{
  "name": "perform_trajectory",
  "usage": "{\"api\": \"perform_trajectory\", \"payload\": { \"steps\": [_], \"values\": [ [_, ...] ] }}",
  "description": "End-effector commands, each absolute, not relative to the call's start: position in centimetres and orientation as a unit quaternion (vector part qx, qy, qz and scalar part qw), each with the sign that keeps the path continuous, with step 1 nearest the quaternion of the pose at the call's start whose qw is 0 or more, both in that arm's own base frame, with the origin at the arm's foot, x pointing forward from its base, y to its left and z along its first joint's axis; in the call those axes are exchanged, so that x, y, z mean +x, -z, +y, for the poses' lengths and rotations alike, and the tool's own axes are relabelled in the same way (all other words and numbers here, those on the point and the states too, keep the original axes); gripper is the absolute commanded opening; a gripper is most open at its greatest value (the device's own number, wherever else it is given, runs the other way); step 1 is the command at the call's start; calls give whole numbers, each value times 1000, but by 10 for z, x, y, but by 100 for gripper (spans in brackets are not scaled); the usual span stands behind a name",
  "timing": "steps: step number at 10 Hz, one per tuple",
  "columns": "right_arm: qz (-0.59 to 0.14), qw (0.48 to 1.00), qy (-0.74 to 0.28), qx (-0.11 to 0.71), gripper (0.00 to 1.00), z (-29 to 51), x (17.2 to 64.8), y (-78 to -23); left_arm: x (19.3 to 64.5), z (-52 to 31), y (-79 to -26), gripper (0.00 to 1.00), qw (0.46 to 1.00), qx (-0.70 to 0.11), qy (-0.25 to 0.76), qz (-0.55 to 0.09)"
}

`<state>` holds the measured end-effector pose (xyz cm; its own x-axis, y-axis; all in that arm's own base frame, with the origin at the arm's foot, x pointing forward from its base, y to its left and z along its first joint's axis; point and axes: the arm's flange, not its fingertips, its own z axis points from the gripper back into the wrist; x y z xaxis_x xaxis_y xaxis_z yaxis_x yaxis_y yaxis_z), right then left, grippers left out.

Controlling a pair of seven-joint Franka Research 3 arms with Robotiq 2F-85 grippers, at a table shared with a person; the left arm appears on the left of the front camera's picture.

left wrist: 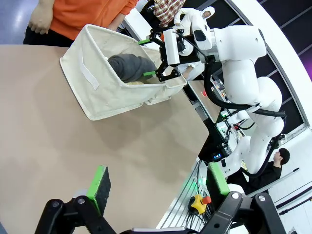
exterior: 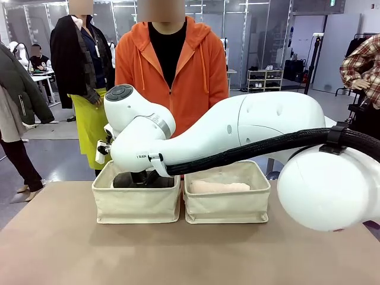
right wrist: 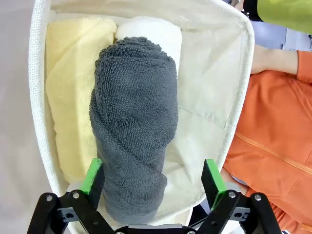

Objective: Divide the towels into two baskets.
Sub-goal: Pick up one hotel-folded towel from the bottom of the table and place it in the Fabric basket indicated by the person.

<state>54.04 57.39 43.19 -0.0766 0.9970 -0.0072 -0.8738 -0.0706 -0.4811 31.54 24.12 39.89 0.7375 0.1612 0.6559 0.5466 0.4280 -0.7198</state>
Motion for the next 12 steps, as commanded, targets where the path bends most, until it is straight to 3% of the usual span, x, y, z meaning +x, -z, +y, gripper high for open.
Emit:
{"api": "perform_trajectory", "payload": {
  "steps": [1, 11, 12],
  "values": [
    [-180, 654, -714, -172, 100, 575, 539, -432, 313, 242, -403, 100, 773, -521, 123, -341],
    [-179, 657, -712, -171, 100, 574, 540, -431, 313, 242, -403, 100, 773, -521, 123, -341],
    [-191, 685, -695, -106, 100, 556, 526, -455, 313, 242, -403, 100, 773, -521, 123, -341]
  ]
}}
